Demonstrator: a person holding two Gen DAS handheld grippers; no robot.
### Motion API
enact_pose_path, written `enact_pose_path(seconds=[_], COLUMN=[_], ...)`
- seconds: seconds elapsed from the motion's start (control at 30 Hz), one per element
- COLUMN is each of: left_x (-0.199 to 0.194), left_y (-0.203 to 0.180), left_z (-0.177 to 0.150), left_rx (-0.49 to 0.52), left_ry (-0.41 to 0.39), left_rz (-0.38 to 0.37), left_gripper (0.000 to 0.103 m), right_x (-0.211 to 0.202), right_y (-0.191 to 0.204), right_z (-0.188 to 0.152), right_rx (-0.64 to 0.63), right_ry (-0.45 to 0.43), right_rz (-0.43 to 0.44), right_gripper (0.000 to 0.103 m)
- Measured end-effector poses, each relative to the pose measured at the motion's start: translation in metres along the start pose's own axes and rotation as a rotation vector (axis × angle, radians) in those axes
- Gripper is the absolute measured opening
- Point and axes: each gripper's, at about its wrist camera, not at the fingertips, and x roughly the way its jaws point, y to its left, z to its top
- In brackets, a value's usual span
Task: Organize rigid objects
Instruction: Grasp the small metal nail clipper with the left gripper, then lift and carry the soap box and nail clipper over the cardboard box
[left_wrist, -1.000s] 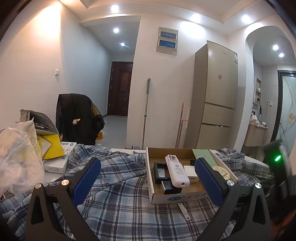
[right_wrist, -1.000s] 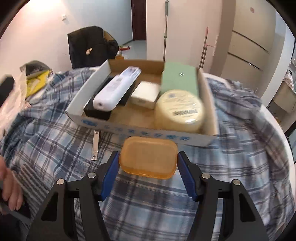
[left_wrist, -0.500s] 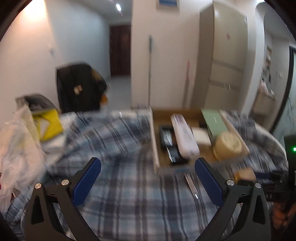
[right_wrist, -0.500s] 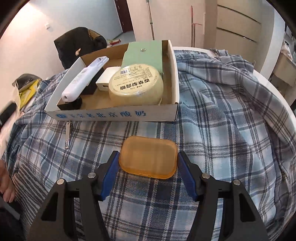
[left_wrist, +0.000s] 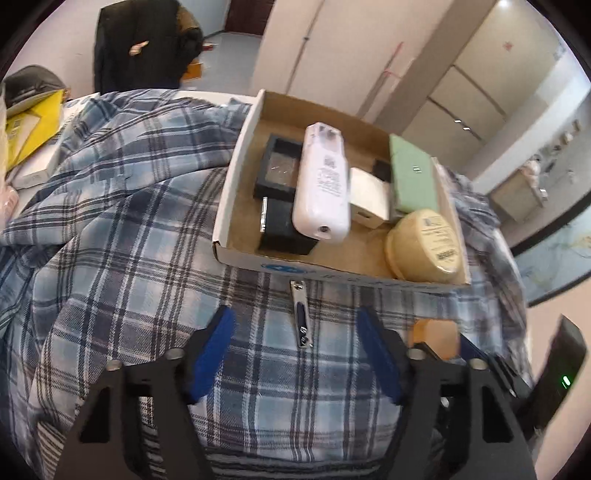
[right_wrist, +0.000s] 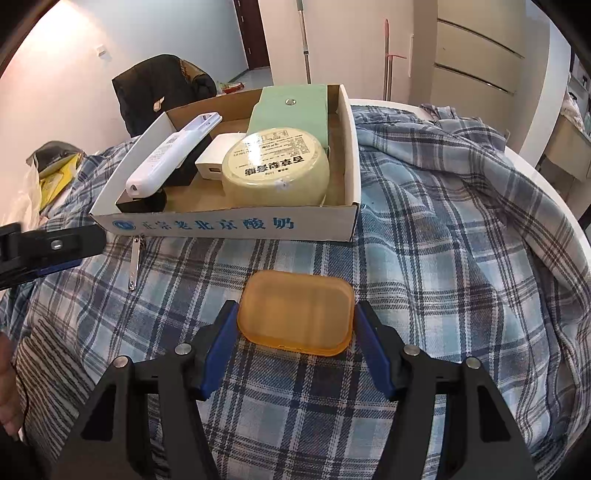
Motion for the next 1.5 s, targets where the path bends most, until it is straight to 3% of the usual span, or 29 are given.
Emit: enact_pose_path(seconds=[0.1, 0.37, 0.47, 0.73, 0.9, 1.17, 1.33, 1.5], left_x=[0.012, 0.034, 0.038, 0.045, 0.042, 0.002, -0.024, -0.042], left_y=[-0.012, -0.027, -0.032, -0.030, -0.030, -0.039, -0.049, -0.058], left_z=[0.001, 0.004, 0.006, 0.006, 0.003, -0.005, -0.007, -0.008], left_rx=[0.041, 0.065, 0.085, 0.119, 0.122, 0.202, 0.236, 0.268], left_ry=[0.002, 0.024, 0.015, -0.003, 0.018, -0.041, -0.111, -0.146], left_rz=[0.053, 0.122, 0.148, 0.188, 0.129, 0.105, 0.101, 0.096], left_gripper=[0.046, 0.033, 0.020, 0.014, 0.010, 0.010, 0.010, 0.010], right_x=[0.000, -0.001, -0.001, 0.000, 0.000, -0.003, -0.016, -0.001], right_y=[0.000, 0.001, 0.001, 0.001, 0.002, -0.005, 0.000, 0.000], right_z=[0.000, 0.000, 0.000, 0.000, 0.000, 0.001, 0.001, 0.002], right_rx=[0.002, -0.008, -0.008, -0.009, -0.008, 0.029, 0.007, 0.006], right_ry=[-0.001, 0.000, 0.000, 0.001, 0.001, -0.006, -0.080, -0.011], right_rz=[0.001, -0.011, -0.012, -0.013, -0.012, 0.017, -0.024, -0.021], right_gripper=[0.062, 0.062, 0.062, 0.062, 0.062, 0.062, 0.062, 0.061])
